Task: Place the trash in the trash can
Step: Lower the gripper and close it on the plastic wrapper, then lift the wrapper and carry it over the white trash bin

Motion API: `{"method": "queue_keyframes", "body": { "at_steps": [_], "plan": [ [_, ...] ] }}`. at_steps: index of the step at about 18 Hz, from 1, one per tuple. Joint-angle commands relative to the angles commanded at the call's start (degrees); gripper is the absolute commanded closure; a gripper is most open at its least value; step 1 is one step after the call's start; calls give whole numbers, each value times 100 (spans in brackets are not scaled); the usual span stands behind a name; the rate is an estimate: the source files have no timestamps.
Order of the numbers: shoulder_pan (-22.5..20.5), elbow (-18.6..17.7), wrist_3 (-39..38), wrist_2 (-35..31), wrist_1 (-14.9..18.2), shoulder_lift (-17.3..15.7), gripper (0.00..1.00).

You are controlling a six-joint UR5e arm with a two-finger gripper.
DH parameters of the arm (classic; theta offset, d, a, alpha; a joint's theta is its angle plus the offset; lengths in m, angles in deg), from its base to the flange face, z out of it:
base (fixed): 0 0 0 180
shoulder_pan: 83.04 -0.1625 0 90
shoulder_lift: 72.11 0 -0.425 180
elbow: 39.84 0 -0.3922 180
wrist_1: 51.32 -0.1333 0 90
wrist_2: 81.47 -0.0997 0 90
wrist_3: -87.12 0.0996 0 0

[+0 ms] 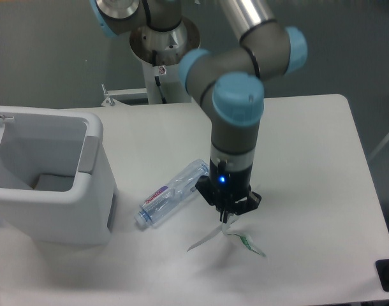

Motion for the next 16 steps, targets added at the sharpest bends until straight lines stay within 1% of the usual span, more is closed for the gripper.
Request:
{"method": "queue_keyframes", "body": {
  "at_steps": [3,7,11,12,16],
  "plan": [
    [9,27,-245,414,-9,-378,100],
    [70,211,-351,1072,-17,-633,100],
    [123,211,-360,1837,-9,-994,100],
    [201,194,-404,1934,-9,-1082,100],
    [614,124,-589,1962,0,-1232,100]
  ]
}}
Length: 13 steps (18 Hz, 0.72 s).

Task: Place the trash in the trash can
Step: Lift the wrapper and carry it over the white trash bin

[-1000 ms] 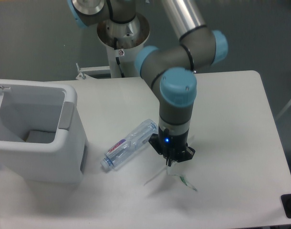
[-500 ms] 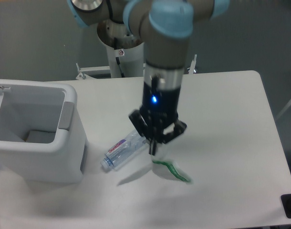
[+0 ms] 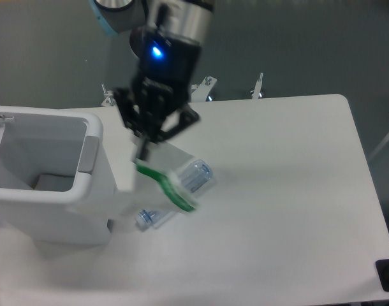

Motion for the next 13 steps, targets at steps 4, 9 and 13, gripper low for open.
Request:
{"method": "queue_keyframes", "body": {
  "at_steps": [4,9,13],
  "plan": [
    [378,-359,0,9,17,-219,100],
    [800,-791,44,0,9,-545,100],
    [985,-967,52,0,0,-668,100]
  ]
}}
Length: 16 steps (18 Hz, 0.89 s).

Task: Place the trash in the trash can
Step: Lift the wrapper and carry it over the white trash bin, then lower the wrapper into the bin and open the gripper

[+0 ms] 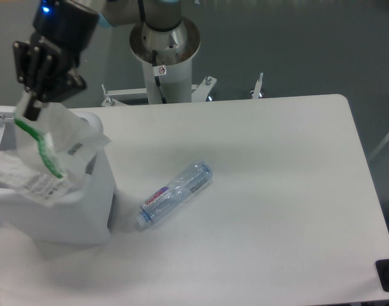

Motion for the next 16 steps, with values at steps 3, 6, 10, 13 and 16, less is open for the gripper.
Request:
{"method": "queue_keyframes", "body": {
  "at_steps": [3,6,10,13,16],
  "plan": [
    [44,-44,0,0,9,-132,100],
    [114,-53,-9,9,17,-229,100],
    [123,-97,-26,0,17,-308,100],
    [132,-298,35,-17,-9,-247,100],
    [141,-361,27,-53,-18,-1,100]
  ]
}}
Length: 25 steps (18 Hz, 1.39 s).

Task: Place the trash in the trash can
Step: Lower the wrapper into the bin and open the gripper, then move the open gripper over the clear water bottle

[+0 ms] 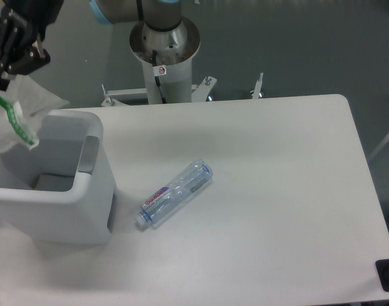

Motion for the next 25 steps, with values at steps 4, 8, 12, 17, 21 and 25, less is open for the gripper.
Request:
{"method": "queue_keyframes", "body": {
  "at_steps": [4,8,12,17,21,25],
  "plan": [
    [-9,79,35,0,-9,256,69],
    [-122,-17,237,0,0,247,23],
    [-483,-62,237,35,-9,238,0],
    [-1361,-53,237,44,0,326,0],
    [-1879,-53,229,70,0,624,0],
    [-2196,-53,246,53,35,1124,0]
  ]
}}
